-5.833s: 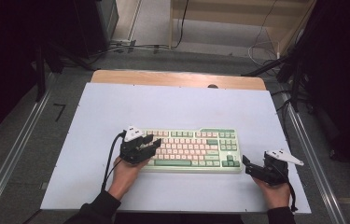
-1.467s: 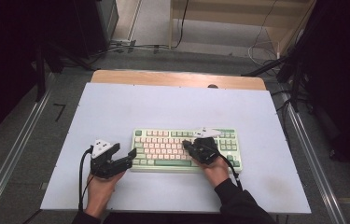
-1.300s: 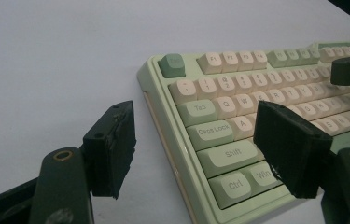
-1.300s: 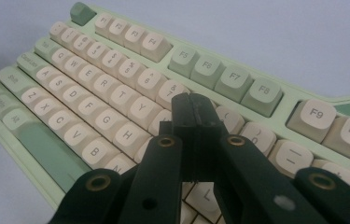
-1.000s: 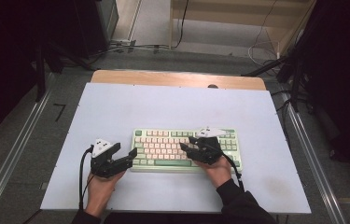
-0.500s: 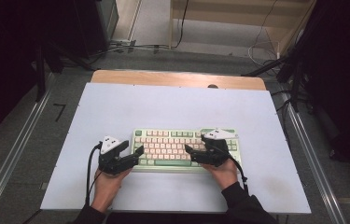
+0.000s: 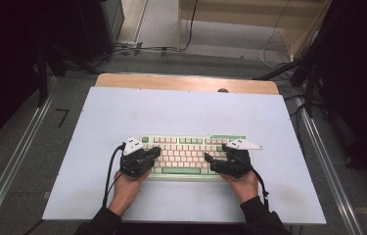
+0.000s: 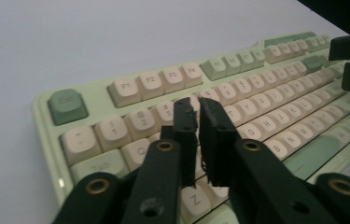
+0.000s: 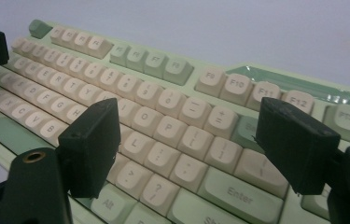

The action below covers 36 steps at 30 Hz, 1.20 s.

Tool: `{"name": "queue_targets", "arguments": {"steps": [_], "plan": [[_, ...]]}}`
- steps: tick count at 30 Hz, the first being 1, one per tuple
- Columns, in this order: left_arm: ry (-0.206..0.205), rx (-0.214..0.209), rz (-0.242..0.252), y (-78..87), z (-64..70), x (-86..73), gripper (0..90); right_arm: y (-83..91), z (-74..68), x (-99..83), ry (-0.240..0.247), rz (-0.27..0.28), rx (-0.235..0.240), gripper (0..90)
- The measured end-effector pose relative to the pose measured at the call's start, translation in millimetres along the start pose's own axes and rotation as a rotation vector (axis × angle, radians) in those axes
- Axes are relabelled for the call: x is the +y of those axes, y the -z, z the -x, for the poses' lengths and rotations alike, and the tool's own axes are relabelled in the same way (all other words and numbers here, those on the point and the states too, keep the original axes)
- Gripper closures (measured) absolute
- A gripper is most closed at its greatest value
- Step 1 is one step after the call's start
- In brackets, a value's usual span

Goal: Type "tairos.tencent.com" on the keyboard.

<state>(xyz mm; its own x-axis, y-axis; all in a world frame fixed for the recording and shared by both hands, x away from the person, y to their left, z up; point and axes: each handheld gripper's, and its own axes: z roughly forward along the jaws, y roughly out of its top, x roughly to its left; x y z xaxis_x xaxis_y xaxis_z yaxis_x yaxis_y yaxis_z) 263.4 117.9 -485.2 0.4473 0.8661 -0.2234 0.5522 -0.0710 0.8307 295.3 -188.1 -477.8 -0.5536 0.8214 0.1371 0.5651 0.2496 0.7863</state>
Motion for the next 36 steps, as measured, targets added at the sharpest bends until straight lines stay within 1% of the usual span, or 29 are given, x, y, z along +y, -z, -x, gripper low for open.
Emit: {"name": "queue_targets", "arguments": {"steps": [2,5,8,12,18,27,36], "plan": [[-0.014,-0.008,-0.003,-3.7,3.1,1.7,90.0,3.5,3.1,-2.3,-0.009,0.001,-0.012,20.5],[-0.029,-0.019,-0.011,-9.3,6.7,4.8,90.0,7.8,6.8,-5.3,-0.023,0.003,-0.024,20.6],[-0.030,-0.029,-0.016,-14.8,8.2,6.1,90.0,11.2,9.5,-8.0,-0.034,0.004,-0.038,20.6],[-0.037,-0.037,-0.037,-21.7,10.4,7.5,90.0,14.8,11.9,-10.8,-0.043,0.004,-0.051,20.7],[-0.041,-0.022,-0.058,-31.0,12.8,10.1,90.0,18.7,15.0,-13.6,-0.053,0.008,-0.060,20.9],[-0.049,-0.017,-0.086,-34.4,13.6,8.8,90.0,19.3,15.5,-14.0,-0.053,0.008,-0.062,20.9],[-0.045,-0.018,-0.094,-35.0,13.3,8.4,90.0,19.6,14.8,-13.7,-0.054,0.012,-0.059,21.5]]}}
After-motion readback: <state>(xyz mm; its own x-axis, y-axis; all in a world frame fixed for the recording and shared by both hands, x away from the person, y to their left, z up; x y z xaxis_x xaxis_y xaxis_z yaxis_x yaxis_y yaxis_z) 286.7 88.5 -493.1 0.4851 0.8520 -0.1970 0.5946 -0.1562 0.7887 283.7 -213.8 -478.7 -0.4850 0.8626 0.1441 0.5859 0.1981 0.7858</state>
